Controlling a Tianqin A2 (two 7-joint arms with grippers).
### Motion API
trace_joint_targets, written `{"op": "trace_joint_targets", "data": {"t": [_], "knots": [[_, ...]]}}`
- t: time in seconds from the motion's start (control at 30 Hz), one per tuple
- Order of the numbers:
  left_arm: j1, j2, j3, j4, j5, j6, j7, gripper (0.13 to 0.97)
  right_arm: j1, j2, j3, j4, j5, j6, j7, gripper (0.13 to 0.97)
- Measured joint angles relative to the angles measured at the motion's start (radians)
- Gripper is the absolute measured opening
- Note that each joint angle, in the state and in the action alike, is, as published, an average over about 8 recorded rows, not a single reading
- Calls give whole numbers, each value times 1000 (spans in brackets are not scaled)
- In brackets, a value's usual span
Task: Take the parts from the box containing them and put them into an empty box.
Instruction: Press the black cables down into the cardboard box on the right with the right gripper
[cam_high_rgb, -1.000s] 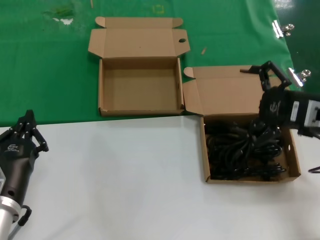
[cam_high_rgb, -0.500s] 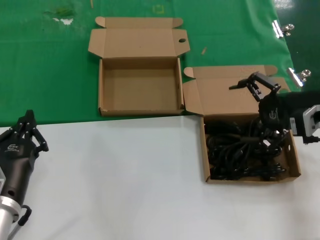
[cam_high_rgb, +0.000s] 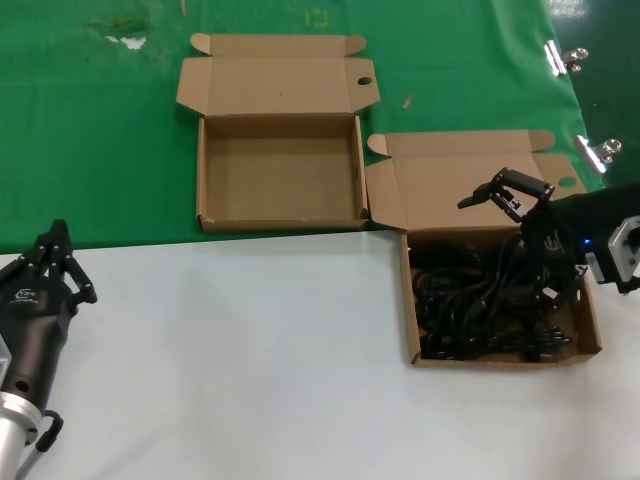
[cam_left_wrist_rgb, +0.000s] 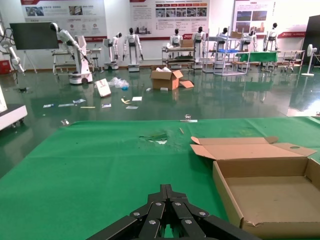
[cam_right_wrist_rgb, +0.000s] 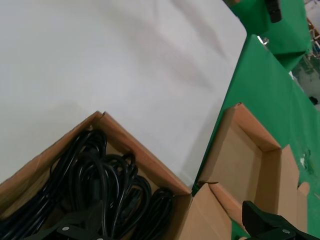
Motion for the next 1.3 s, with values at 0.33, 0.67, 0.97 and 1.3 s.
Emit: {"op": "trace_joint_targets", "data": {"t": [0.33, 0.67, 0.97, 1.3], "knots": [[0, 0, 0, 0, 0, 0, 0, 140, 92, -65, -18, -234, -40, -12, -201, 966], [0, 0, 0, 0, 0, 0, 0, 140, 135, -100, -12, -377, -56, -18, -313, 966], [0, 0, 0, 0, 0, 0, 0, 140, 134, -104, -2, -423, -64, -23, -353, 949], [0, 0, 0, 0, 0, 0, 0, 140, 144, -108, 4, -471, -77, -20, -381, 849]]}}
